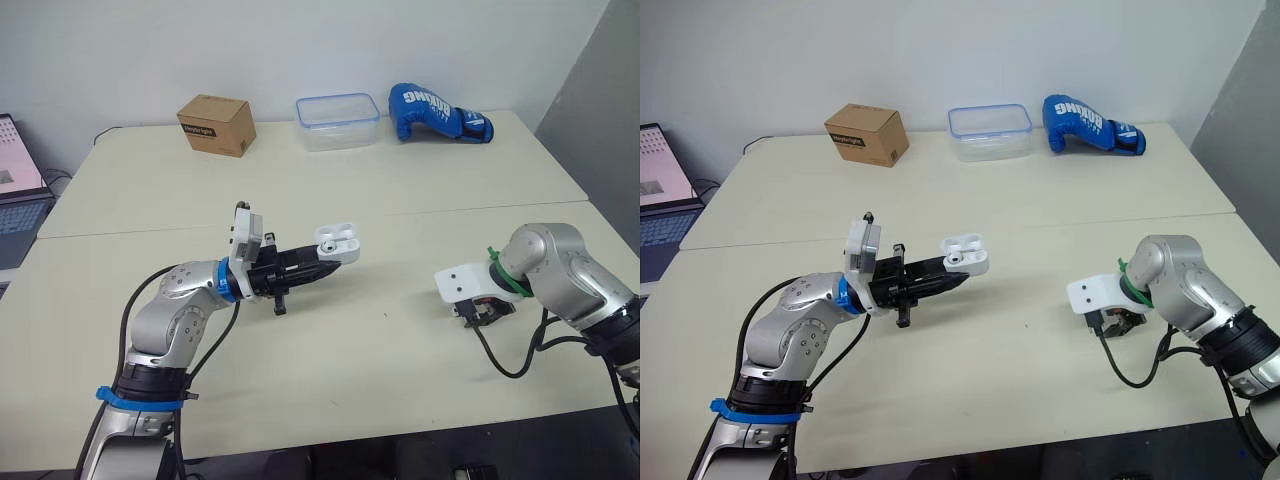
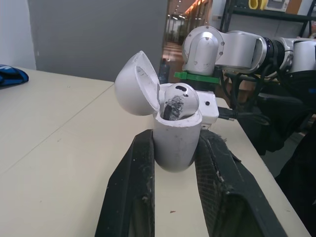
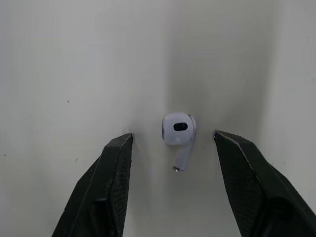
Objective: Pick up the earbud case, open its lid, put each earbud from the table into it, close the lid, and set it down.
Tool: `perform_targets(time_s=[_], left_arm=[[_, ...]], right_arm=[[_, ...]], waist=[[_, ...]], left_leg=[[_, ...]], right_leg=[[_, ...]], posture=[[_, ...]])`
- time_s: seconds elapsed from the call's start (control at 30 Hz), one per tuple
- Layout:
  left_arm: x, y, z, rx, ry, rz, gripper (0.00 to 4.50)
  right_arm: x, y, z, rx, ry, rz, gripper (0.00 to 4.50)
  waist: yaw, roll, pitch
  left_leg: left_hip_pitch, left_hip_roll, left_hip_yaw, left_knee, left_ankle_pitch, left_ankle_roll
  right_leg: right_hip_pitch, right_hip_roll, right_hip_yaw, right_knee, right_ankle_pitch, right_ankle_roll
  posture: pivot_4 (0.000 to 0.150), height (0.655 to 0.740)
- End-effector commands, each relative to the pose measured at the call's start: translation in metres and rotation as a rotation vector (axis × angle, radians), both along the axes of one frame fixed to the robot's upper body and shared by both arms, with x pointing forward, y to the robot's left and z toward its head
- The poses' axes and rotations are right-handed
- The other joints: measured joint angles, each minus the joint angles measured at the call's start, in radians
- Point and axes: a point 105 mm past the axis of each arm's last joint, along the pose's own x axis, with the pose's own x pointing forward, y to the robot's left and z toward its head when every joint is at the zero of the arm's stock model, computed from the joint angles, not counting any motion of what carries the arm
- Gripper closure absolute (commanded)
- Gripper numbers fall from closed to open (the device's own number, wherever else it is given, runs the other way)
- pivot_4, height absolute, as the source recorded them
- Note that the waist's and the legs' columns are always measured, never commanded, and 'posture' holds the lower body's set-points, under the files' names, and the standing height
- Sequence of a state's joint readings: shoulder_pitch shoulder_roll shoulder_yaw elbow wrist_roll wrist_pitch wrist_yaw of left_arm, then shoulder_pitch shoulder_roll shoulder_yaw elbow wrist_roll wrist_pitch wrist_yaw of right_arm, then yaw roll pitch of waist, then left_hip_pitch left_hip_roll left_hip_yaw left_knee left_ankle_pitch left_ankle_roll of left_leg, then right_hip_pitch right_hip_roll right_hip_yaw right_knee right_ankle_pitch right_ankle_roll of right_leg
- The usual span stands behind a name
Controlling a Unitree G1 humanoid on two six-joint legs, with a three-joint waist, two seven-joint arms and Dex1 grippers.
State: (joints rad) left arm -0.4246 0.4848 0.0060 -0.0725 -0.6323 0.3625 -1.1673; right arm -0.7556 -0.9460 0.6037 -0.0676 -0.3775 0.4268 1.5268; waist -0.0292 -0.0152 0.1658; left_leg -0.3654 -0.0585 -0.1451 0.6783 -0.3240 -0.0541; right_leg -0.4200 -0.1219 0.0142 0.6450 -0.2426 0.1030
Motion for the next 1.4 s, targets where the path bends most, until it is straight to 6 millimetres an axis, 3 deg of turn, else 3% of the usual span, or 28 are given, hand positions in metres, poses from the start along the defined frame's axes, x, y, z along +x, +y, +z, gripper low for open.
perform_targets(time_s=[0.03,0.6,0.7,0.77,1.4], left_arm=[[-0.002,-0.003,0.010,-0.010,-0.059,-0.008,3.74],[-0.002,-0.005,0.009,-0.013,-0.066,-0.008,3.74],[-0.002,-0.005,0.008,-0.013,-0.065,-0.008,3.74],[-0.003,-0.005,0.008,-0.013,-0.065,-0.008,3.74],[-0.002,-0.005,0.008,-0.018,-0.064,0.002,3.74]], right_arm=[[-0.001,0.005,0.010,-0.032,-0.013,0.015,1.82],[-0.008,0.014,0.009,-0.083,-0.002,0.023,1.82],[-0.009,0.014,0.008,-0.089,-0.001,0.019,2.40],[-0.010,0.014,0.007,-0.095,0.003,0.019,3.07],[-0.010,0.012,0.006,-0.142,-0.001,0.038,3.07]], waist=[[0.000,0.000,0.000],[0.000,0.000,0.000],[0.000,0.000,0.000],[0.000,0.000,0.000],[0.000,0.000,0.000]], left_leg=[[0.000,0.000,0.000,0.000,0.000,0.000],[0.000,0.000,0.000,0.000,0.000,0.000],[0.000,0.000,0.000,0.000,0.000,0.000],[0.000,0.000,0.000,0.000,0.000,0.000],[0.000,0.000,0.000,0.000,0.000,0.000]], right_leg=[[0.000,0.000,0.000,0.000,0.000,0.000],[0.000,0.000,0.000,0.000,0.000,0.000],[0.000,0.000,0.000,0.000,0.000,0.000],[0.000,0.000,0.000,0.000,0.000,0.000],[0.000,0.000,0.000,0.000,0.000,0.000]], posture=[[0.150,0.7307],[0.150,0.7307],[0.150,0.7307],[0.150,0.7307],[0.150,0.7307]])
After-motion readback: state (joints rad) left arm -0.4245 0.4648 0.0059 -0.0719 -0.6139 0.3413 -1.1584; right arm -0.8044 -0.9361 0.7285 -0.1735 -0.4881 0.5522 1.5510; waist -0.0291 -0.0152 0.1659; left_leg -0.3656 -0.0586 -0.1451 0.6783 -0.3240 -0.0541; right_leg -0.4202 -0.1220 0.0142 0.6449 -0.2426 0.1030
